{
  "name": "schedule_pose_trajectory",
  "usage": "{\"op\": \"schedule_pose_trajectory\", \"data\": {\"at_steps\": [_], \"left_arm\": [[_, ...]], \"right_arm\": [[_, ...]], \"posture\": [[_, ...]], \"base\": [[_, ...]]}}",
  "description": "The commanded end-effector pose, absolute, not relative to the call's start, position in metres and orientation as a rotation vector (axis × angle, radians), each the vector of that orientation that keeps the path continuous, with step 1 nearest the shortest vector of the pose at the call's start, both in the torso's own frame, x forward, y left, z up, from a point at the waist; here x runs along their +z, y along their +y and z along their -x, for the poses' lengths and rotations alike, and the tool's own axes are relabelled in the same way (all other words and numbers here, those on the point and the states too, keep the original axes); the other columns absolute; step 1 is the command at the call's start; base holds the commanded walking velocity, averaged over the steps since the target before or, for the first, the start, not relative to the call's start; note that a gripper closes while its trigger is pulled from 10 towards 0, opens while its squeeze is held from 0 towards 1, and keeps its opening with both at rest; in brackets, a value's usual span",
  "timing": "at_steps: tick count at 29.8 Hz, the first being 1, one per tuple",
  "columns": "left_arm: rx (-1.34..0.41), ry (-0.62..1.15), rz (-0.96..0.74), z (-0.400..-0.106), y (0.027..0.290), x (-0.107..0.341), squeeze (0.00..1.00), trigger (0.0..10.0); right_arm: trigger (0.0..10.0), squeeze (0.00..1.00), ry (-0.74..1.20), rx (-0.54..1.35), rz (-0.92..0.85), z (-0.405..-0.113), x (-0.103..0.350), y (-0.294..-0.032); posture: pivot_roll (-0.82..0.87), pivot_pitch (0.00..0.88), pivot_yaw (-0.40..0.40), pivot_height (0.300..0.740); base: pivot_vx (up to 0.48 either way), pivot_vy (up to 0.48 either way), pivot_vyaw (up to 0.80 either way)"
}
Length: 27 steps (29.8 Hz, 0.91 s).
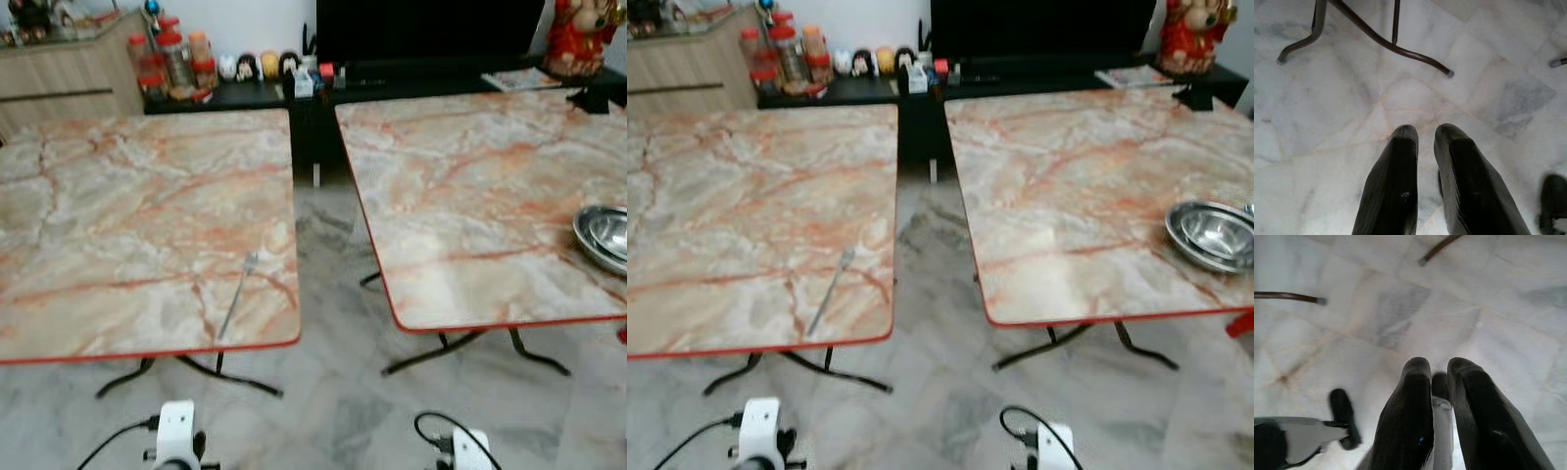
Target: Setting the table
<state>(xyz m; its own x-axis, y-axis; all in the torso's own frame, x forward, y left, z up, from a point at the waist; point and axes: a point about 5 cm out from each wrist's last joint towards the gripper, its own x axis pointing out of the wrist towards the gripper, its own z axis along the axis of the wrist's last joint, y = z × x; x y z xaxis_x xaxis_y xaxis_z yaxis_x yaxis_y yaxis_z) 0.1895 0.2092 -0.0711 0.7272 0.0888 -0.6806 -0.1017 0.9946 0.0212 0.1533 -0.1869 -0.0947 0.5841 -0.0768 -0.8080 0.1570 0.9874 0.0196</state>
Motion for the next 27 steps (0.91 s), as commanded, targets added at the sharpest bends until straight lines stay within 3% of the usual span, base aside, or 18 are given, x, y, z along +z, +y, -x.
{"op": "schedule_pose_trajectory", "data": {"at_steps": [1,27], "left_arm": [[0.108,0.749,0.023,-0.1910,0.2075,-0.0708,0.00,10.0],[0.119,0.742,0.029,-0.1942,0.2068,-0.0695,0.00,10.0]], "right_arm": [[10.0,0.00,0.934,-0.154,-0.093,-0.1528,-0.0943,-0.1905],[10.0,0.00,0.928,-0.159,-0.101,-0.1562,-0.0932,-0.1893]], "posture": [[-0.04,0.000,0.041,0.740],[-0.04,0.000,0.041,0.740]], "base": [[0.000,0.364,0.00],[0.000,0.361,0.00]]}}
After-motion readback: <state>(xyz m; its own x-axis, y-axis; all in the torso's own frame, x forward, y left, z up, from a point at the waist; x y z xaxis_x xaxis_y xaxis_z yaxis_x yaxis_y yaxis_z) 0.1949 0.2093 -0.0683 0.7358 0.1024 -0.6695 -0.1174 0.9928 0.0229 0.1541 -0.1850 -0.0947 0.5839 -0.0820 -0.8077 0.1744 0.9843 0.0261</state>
